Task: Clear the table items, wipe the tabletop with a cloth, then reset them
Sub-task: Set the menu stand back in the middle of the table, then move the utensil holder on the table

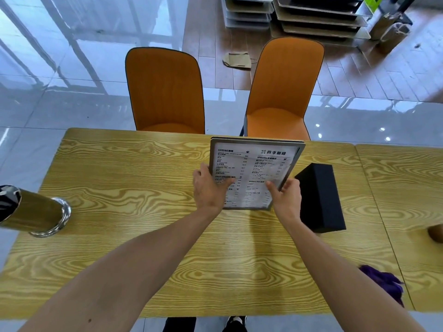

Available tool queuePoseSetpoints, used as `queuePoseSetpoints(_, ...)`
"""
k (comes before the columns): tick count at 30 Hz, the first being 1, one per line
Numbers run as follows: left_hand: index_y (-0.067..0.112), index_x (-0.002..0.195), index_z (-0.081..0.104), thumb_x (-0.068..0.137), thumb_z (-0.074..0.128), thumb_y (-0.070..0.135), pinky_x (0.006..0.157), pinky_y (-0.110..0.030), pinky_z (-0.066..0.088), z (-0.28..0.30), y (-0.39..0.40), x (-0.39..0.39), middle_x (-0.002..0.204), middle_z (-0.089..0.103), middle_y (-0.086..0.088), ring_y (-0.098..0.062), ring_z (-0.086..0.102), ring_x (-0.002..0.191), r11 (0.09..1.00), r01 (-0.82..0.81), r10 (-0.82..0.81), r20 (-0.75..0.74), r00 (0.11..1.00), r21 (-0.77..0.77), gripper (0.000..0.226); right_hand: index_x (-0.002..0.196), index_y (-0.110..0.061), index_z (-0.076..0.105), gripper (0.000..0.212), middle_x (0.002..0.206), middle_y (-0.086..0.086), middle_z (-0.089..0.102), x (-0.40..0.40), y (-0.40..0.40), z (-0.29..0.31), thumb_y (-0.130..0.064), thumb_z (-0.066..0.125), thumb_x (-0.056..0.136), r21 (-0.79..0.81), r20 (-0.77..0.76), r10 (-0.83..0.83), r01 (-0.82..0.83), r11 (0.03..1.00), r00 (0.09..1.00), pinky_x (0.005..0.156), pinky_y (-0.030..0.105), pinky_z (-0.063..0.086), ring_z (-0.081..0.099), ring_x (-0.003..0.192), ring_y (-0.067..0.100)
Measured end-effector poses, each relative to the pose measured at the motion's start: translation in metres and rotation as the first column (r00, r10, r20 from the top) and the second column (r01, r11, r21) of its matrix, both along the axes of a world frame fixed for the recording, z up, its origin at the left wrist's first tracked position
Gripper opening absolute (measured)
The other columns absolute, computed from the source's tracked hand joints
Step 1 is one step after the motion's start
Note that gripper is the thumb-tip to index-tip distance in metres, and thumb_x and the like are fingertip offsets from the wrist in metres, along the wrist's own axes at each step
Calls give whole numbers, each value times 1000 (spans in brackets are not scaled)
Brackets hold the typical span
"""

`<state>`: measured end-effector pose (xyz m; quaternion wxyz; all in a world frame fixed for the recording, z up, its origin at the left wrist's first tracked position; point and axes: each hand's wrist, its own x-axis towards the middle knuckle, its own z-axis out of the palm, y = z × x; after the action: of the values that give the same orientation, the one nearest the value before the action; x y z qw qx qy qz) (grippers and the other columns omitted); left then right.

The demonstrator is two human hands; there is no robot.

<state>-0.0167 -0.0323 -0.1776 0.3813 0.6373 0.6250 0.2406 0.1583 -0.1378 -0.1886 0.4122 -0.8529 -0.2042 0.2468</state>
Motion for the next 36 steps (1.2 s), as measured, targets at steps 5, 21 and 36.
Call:
queuePoseSetpoints(5, 21, 113, 47, 74, 82, 56, 69, -37, 51, -6, -4, -40, 117, 48, -1, -21, 56, 90, 998, -14, 9, -87, 996, -61, 63, 116, -11, 47, 46, 112, 2, 47, -48, -11, -3, -44, 67, 92, -140, 157, -123, 146, 979, 980, 77, 37, 47, 53, 95, 22)
queuePoseSetpoints(21, 4, 133, 46, 74, 82, 55, 88, -42, 50, -32, 19, -327, 131, 52, -13, -32, 57, 116, 673, -683, 697, -64, 714, -283, 86, 154, -23, 31, 97, 153, 1, 41, -317, 173, 16, -55, 81, 76, -11, -58, 912, -913, 407, 407, 106, 43, 45, 46, 134, 20)
queuePoseSetpoints(36, 34, 153, 33, 60, 97, 30, 100, -37, 52, -26, 70, -471, 155, 42, 5, -19, 49, 135, 809, -542, 588, 345, 732, -228, 112, 156, -36, 22, 98, 154, -9, 41, -472, 247, -2, -20, 82, 81, 223, -312, 944, -958, 182, 107, 105, 42, 47, 46, 136, 20)
